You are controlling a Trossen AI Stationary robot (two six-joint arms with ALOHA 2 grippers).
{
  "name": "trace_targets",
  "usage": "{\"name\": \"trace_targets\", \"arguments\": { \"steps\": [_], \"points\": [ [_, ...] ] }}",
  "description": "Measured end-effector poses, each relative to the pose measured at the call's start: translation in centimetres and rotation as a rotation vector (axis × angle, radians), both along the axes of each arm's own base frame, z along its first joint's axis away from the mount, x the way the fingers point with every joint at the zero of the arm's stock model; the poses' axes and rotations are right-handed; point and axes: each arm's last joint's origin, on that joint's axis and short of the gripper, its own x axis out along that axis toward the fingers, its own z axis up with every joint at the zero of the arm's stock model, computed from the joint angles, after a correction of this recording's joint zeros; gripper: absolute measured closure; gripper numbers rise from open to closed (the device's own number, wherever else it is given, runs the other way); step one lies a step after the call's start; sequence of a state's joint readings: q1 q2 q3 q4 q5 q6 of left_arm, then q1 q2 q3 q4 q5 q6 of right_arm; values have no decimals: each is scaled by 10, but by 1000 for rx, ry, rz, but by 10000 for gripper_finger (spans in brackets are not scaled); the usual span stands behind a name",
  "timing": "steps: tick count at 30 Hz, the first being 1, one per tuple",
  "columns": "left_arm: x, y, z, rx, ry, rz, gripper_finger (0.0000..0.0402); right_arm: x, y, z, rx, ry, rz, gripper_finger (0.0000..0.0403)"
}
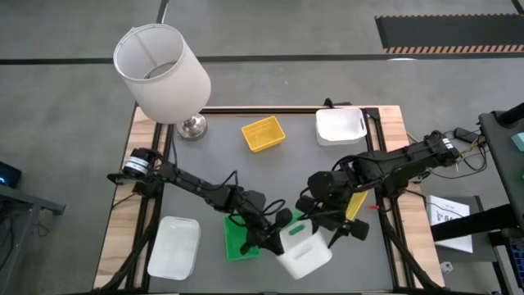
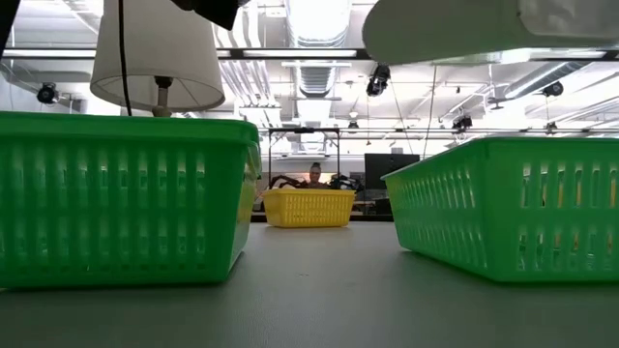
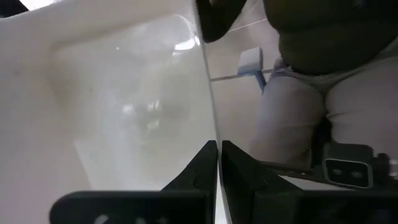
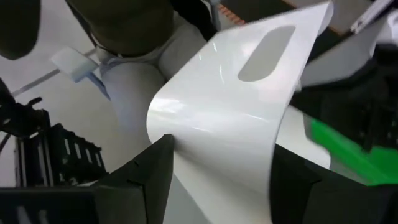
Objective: Stack baskets by color
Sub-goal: Stack the middle white bin on the top white bin
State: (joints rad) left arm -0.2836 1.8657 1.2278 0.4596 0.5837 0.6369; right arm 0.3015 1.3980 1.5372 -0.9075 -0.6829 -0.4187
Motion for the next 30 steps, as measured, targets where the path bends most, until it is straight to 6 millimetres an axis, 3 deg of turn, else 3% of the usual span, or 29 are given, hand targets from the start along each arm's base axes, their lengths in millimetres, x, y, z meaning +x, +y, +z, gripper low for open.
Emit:
{"name": "trace_targets", "arguments": {
  "steps": [9, 21, 30],
  "points": [
    [-1, 1, 2, -13, 34, 11, 402, -13, -6, 12, -20, 23, -107, 211],
    [-5, 0, 7, -17, 26, -31, 401, 0, -4, 4, -50, -26, -153, 211],
    [-7, 1, 8, -24, 44, -55, 401, -13, -13, 20, -93, -89, -273, 211]
  ]
}}
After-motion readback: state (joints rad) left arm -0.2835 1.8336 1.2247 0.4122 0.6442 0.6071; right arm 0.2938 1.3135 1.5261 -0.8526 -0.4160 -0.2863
